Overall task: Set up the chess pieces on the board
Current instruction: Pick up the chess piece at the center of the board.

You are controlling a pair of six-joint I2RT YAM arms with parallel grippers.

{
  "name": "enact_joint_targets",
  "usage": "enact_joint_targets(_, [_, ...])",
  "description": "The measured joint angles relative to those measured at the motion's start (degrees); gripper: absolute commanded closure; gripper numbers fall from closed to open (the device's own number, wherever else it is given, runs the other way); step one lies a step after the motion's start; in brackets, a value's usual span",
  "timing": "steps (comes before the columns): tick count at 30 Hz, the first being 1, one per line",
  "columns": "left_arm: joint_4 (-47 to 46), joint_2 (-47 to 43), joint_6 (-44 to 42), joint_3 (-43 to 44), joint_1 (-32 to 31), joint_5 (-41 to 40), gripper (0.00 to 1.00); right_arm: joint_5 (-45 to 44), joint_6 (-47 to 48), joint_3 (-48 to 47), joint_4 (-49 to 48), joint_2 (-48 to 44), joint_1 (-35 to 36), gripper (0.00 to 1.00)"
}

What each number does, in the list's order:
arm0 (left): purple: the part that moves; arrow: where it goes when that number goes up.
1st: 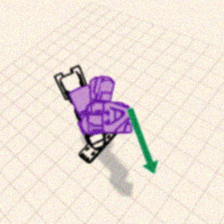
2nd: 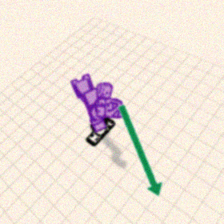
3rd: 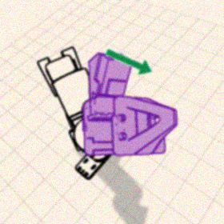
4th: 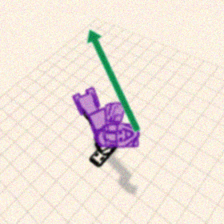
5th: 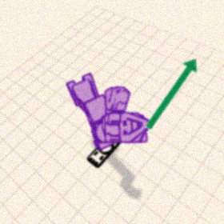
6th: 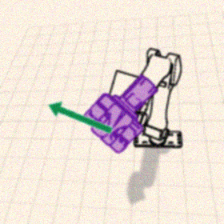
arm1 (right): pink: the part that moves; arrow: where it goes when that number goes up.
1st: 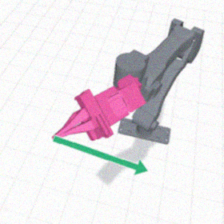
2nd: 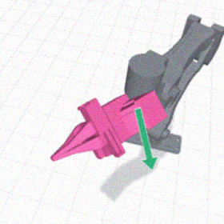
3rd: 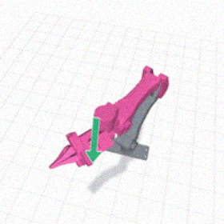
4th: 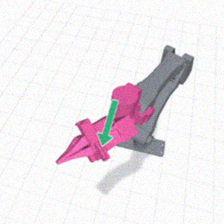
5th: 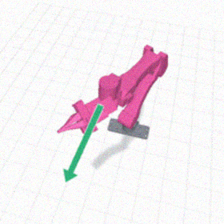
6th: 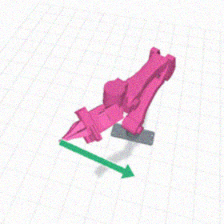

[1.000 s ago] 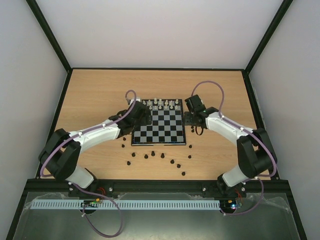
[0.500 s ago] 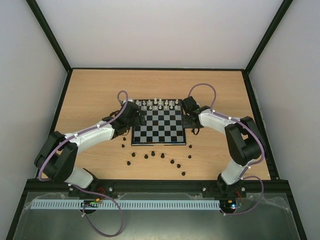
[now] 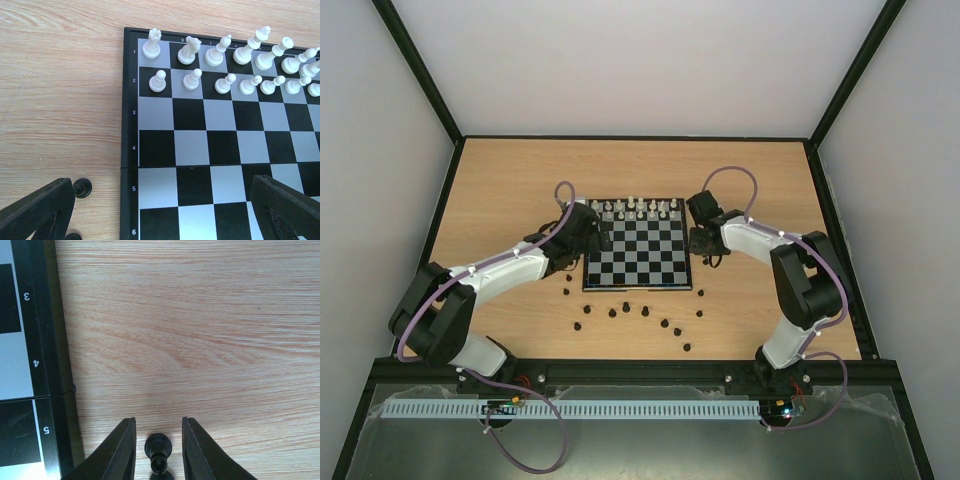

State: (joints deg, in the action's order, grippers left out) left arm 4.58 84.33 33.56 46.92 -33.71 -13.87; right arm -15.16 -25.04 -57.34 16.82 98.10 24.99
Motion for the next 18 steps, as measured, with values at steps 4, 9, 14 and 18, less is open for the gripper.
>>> enact_joint_targets(4, [-0.02, 0.00, -0.13, -0.11, 0.00, 0.20, 0.01, 1.27, -0.07, 0.04, -0.09, 0.00, -0.74, 0.80])
enact_joint_targets(9, [-0.04, -0.04, -0.15, -0.11, 0.04, 0.37, 0.01, 2.38, -0.22, 0.11, -0.26, 0.00, -0.98, 0.84])
enact_joint_targets(14, [-0.04, -0.04, -0.15, -0.13, 0.44, 0.39, 0.01, 3.19, -0.24, 0.63, -0.42, -0.02, -0.98, 0.85])
enact_joint_targets(18, [-0.11, -0.04, -0.15, -0.13, 0.63, 0.57, 0.01, 3.32, -0.24, 1.14, -0.37, -0.02, -0.98, 0.87])
